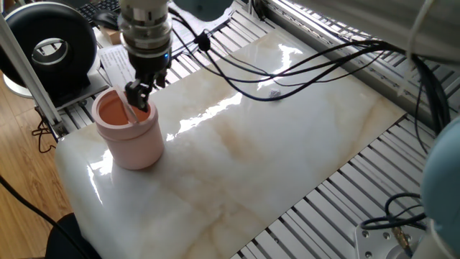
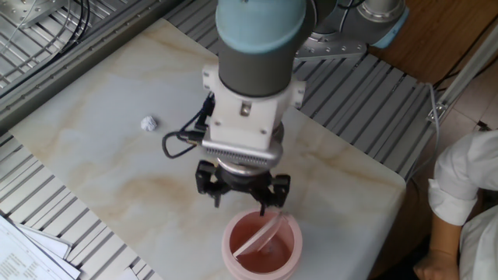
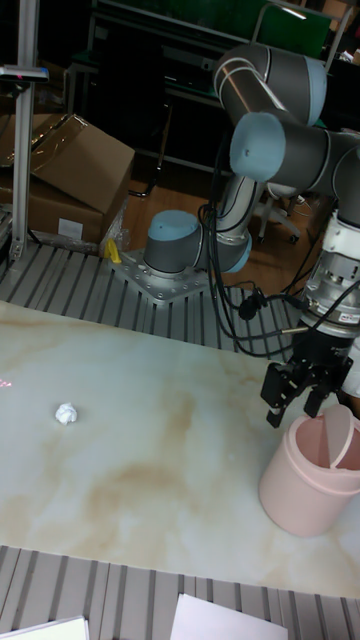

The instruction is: Put the garbage in the trash can

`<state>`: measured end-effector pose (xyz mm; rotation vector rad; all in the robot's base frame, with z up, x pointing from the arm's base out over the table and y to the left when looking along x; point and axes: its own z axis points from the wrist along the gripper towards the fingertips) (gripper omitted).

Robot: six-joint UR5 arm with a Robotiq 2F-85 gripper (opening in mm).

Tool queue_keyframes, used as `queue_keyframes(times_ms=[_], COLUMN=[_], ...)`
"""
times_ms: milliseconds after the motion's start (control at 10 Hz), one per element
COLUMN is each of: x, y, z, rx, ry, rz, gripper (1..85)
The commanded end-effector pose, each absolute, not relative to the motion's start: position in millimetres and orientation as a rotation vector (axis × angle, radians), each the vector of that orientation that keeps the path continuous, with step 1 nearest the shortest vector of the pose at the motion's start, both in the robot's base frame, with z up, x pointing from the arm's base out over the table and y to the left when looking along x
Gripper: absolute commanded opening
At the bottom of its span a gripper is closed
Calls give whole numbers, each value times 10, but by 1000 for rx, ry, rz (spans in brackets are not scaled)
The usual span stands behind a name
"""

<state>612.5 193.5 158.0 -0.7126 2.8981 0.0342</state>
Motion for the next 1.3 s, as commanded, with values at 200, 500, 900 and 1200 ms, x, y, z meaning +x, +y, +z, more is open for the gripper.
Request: queue_keyframes(times_ms=[200, 500, 900, 1200], x=[5820, 5846, 5997, 5971], y=[1712, 1854, 1410, 987], z=[1533, 1488, 1366, 1071], rx=[-582, -371, -702, -773], ry=[2964, 2984, 2906, 2830], rz=[111, 78, 13, 32], gripper=[23, 13, 13, 13])
